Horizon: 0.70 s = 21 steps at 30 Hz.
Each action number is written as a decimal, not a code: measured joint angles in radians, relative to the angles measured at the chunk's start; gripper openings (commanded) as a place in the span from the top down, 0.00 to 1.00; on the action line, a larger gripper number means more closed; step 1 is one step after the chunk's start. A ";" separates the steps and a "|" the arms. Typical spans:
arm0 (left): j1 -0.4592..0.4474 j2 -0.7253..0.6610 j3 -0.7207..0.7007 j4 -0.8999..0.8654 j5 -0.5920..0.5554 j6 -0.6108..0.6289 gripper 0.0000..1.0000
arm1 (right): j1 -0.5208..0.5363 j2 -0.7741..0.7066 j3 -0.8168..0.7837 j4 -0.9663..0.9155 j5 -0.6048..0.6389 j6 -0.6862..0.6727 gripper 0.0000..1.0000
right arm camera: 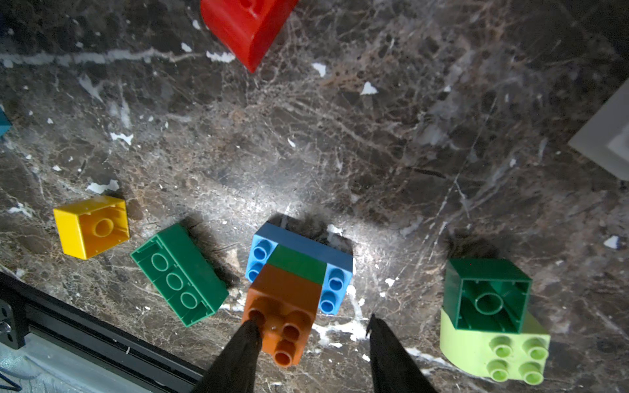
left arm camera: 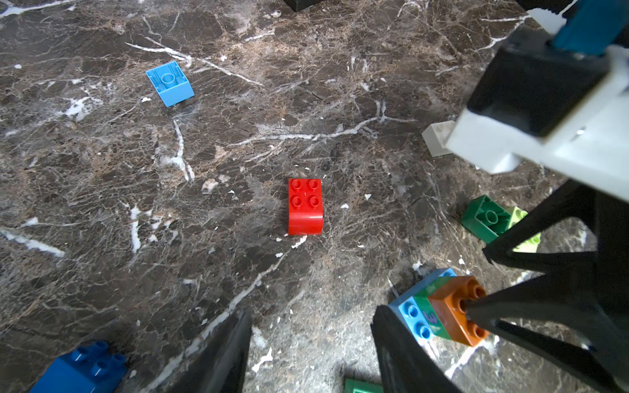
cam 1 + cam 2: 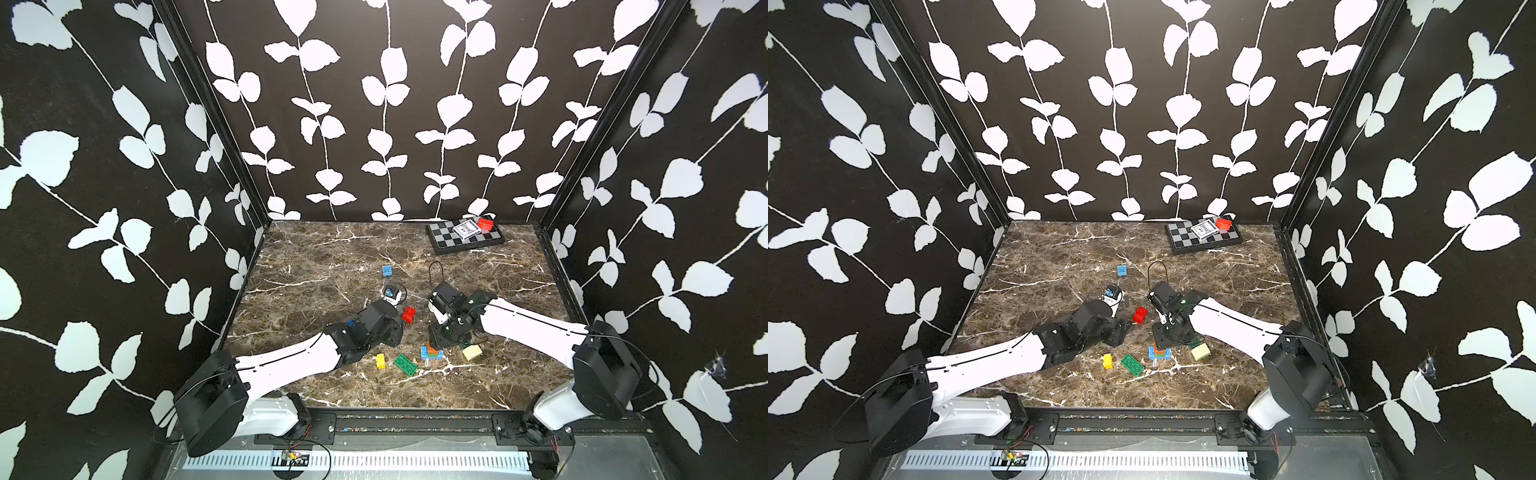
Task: Assemble the number 1 with lego
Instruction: Assemble the lego brick with the lego brick.
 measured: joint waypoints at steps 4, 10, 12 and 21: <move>0.004 0.000 0.000 -0.001 0.000 0.000 0.41 | 0.000 0.001 0.000 0.001 0.000 0.014 0.51; 0.009 0.000 0.000 -0.001 0.000 0.000 0.41 | 0.001 0.003 -0.003 0.006 -0.004 0.018 0.52; 0.010 0.000 0.000 -0.001 0.000 0.000 0.40 | 0.000 0.003 -0.003 0.007 -0.006 0.018 0.51; 0.011 0.008 0.003 -0.002 0.004 0.019 0.38 | -0.013 -0.020 0.069 -0.021 -0.010 -0.011 0.32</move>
